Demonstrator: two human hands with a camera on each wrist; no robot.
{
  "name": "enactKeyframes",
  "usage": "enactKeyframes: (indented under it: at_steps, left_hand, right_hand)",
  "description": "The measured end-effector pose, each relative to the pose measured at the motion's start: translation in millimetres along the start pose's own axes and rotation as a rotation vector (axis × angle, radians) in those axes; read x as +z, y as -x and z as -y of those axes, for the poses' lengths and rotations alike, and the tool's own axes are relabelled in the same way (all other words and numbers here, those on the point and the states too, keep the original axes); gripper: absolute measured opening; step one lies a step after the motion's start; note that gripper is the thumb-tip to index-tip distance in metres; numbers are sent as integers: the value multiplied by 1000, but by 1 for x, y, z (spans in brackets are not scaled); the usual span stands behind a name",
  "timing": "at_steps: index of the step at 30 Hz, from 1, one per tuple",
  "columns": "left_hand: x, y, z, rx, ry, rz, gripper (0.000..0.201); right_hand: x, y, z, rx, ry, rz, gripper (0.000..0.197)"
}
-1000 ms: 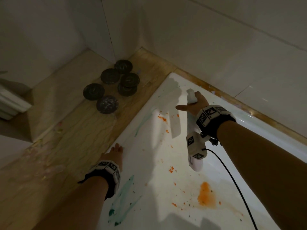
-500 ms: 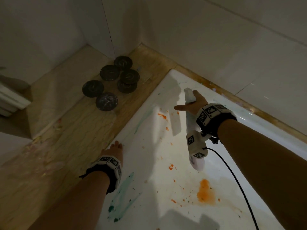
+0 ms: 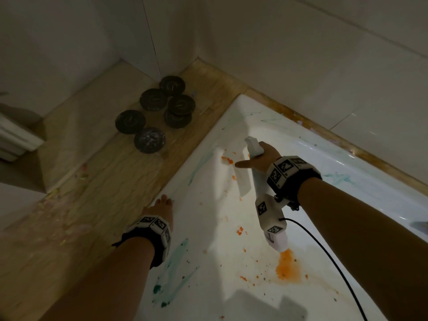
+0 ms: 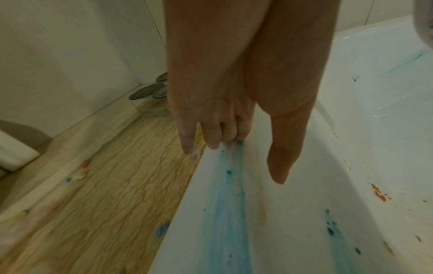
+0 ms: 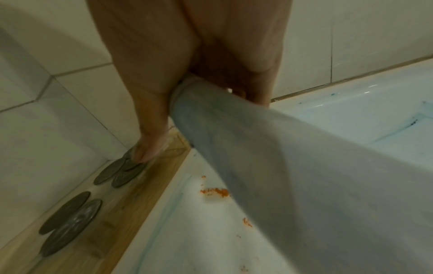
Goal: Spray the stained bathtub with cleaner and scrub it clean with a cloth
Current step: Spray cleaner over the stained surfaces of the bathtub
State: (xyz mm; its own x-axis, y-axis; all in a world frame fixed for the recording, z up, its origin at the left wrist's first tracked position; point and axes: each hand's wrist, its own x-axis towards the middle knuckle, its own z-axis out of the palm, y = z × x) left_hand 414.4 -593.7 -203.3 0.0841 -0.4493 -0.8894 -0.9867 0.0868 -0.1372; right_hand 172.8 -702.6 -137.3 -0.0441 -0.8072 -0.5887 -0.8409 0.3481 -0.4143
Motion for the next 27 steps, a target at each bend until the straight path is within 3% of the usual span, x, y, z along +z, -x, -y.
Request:
enactKeyframes:
  at_steps: [5,9,17,23,27]
  left_hand:
    - [3,-1,1,-1,8,-11,77]
    - [2,-1,-1,-14,12,-8,75]
    - [2,1,-2,-20,-10,-48,72]
    - [0,0,0,-5,6,-9,76]
    - [3,-1,0,-7,5,-5,74]
  right_hand:
    - [8,3,-4,-12,14,14,71]
    - [16,7,-3,-78,46,113,86]
    - [32,12,-7,-118,10,140,85]
    - [46,14,-17,-48,-41,80,58]
    - [57,14,-18,-107,17,166,80]
